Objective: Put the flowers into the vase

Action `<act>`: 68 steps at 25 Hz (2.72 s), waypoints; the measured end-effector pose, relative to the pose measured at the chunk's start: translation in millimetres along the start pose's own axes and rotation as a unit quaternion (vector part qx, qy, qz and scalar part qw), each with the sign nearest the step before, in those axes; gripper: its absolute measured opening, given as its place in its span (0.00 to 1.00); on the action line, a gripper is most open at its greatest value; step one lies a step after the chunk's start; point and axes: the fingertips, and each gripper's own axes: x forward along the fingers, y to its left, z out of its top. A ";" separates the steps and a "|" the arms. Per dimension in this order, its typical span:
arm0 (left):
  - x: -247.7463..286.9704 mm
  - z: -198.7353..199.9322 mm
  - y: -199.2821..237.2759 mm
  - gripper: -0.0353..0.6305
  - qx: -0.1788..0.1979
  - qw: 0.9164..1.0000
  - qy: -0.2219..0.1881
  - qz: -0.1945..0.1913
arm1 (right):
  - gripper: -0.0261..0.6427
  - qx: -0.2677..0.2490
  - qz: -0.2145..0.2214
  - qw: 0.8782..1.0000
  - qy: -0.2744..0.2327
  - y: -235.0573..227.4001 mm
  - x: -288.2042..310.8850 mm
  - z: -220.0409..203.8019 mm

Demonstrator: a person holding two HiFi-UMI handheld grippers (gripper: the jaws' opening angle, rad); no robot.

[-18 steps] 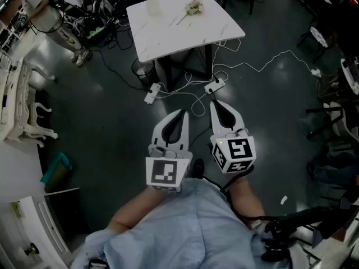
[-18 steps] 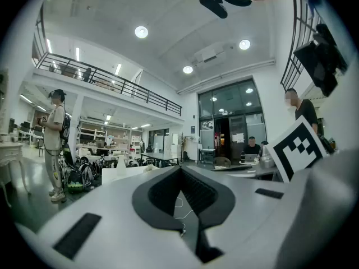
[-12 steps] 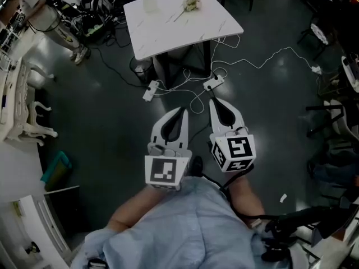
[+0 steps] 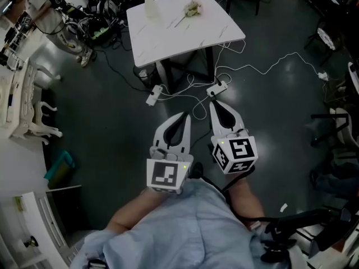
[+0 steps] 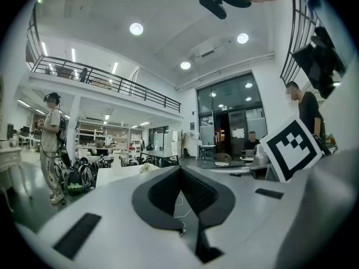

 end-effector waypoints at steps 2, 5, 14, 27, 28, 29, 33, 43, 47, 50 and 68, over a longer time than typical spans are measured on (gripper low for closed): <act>7.3 -0.6 1.3 0.06 0.001 1.000 0.000 0.003 | 0.04 -0.001 0.001 1.000 0.001 -5.7 7.1 0.3; 20.9 1.7 7.8 0.06 0.007 1.000 0.002 0.004 | 0.04 0.005 0.005 1.000 0.008 -14.2 22.6 -1.2; 87.6 -8.4 65.2 0.06 -0.015 1.000 0.005 0.003 | 0.04 -0.001 -0.004 0.999 0.033 -40.8 106.3 -4.5; 189.2 4.7 215.7 0.06 -0.021 1.000 -0.005 -0.009 | 0.04 0.035 -0.022 0.998 0.043 -56.1 293.1 14.8; 193.2 6.4 224.6 0.06 -0.022 1.000 -0.007 -0.009 | 0.04 0.034 -0.025 0.998 0.042 -57.1 302.0 18.4; 197.1 7.4 232.9 0.06 -0.025 1.000 -0.008 -0.007 | 0.04 0.032 -0.029 0.998 0.041 -58.6 309.7 22.1; 214.3 5.1 256.6 0.06 -0.039 0.999 -0.002 -0.006 | 0.04 0.024 -0.046 0.998 0.038 -70.0 334.0 34.6; 262.1 5.4 278.9 0.06 -0.037 0.999 -0.004 -0.013 | 0.04 0.020 -0.070 0.997 0.031 -106.2 373.4 46.6; 291.0 3.8 283.6 0.06 -0.030 1.000 0.003 -0.007 | 0.04 0.028 -0.069 0.997 0.031 -129.0 394.3 47.5; 323.1 5.7 285.1 0.06 -0.028 1.000 0.008 -0.003 | 0.04 0.037 -0.065 0.996 0.039 -152.7 415.0 46.9; 481.2 32.8 275.8 0.06 -0.004 0.999 0.038 0.034 | 0.06 0.076 -0.002 0.995 0.057 -266.5 519.2 73.9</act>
